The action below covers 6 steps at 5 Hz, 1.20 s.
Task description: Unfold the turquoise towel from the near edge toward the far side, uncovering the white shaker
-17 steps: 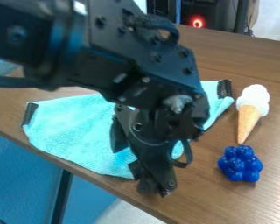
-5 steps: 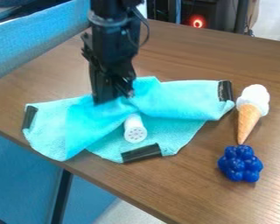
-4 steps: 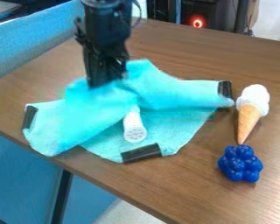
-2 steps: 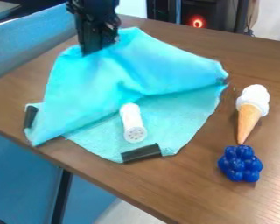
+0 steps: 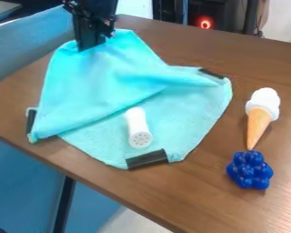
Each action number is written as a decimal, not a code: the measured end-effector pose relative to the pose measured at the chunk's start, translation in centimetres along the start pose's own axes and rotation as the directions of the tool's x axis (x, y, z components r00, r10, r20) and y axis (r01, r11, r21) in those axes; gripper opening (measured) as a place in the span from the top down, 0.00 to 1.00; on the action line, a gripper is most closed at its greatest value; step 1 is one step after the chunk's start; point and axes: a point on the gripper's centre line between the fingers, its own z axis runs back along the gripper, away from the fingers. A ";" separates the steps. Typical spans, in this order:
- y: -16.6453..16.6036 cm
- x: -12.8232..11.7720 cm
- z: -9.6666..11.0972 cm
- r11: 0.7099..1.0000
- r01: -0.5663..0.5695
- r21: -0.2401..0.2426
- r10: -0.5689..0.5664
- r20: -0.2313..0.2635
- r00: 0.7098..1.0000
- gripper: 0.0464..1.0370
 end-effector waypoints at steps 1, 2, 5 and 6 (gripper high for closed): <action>1.3 0.9 -1.0 0.999 0.038 0.012 -0.038 -0.037 0.999 0.98; 2.1 1.5 -1.6 0.986 0.161 0.044 -0.159 -0.050 0.986 0.98; 4.5 4.4 -1.8 0.867 0.499 0.022 -0.499 0.077 0.863 0.98; 4.5 5.1 -1.9 0.824 0.567 0.027 -0.566 0.095 0.819 0.98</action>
